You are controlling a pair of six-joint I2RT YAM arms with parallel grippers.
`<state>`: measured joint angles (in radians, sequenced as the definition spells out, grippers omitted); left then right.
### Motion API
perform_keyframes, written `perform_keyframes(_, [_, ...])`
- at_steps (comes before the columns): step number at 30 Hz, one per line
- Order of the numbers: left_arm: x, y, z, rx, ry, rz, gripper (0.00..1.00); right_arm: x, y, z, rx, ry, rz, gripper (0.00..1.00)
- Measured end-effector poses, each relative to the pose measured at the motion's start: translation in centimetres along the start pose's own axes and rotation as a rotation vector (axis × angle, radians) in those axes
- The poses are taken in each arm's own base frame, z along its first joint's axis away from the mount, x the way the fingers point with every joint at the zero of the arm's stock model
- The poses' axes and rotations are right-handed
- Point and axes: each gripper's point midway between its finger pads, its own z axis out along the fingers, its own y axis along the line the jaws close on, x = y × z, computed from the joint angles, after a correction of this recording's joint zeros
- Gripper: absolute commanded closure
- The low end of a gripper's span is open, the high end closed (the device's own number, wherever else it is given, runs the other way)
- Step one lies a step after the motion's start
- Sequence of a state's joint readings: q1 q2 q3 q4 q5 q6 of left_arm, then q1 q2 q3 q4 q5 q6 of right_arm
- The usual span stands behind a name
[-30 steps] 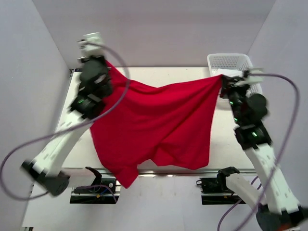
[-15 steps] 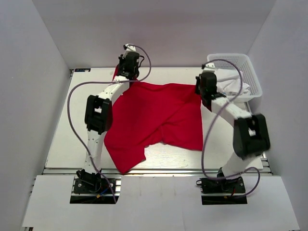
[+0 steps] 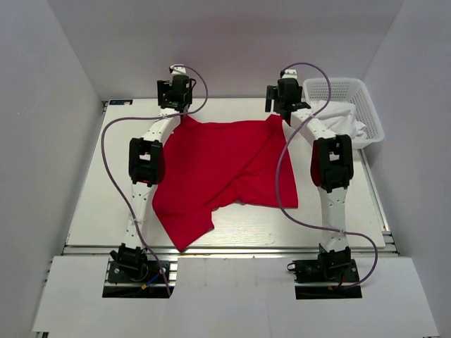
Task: Fold and stack the t-shirts
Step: Flatten out the tshirt
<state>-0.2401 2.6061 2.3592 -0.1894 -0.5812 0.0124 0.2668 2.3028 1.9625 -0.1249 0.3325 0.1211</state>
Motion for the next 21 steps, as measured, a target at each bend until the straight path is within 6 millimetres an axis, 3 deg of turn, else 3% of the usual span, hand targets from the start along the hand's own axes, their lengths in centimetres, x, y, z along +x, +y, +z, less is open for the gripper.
perform_keyframes(3, [-1.1,0.4,-1.4,0.049,0.027,-0.021,0.00,1.5,-0.3,-3.0,-0.031,0.060,-0.016,0.10])
perform_keyframes(6, [-3.0,1.4,-5.0,0.112,0.073,-0.047,0.00,2.0,-0.4,-7.4,-0.082,0.089,-0.002,0.10])
perform_keyframes(8, [-4.2,2.8,-9.1,0.148,0.108,-0.077,0.00,1.8,-0.2,-11.5,-0.145,0.077,0.039,0.10])
perform_keyframes(10, [-5.2,4.5,-13.6,0.179,0.119,-0.124,0.00,1.9,0.1,-14.2,-0.200,0.068,0.072,0.10])
perform_keyframes(13, [-4.3,6.8,-20.5,0.246,0.153,-0.176,0.00,3.4,0.3,-18.0,-0.261,0.090,0.122,0.10])
perform_keyframes(15, [-1.5,7.6,-24.4,0.307,0.197,-0.210,0.00,5.3,0.7,-19.4,-0.294,0.128,0.140,0.10])
perform_keyframes(17, [2.0,7.5,-26.6,0.357,0.258,-0.222,0.00,8.3,1.0,-20.3,-0.319,0.200,0.153,0.10])
perform_keyframes(19, [6.1,7.0,-27.8,0.394,0.345,-0.225,0.00,11.9,1.5,-21.2,-0.345,0.281,0.162,0.10])
perform_keyframes(21, [11.8,6.8,-28.7,0.396,0.470,-0.199,0.00,15.1,1.8,-21.9,-0.362,0.361,0.171,0.10])
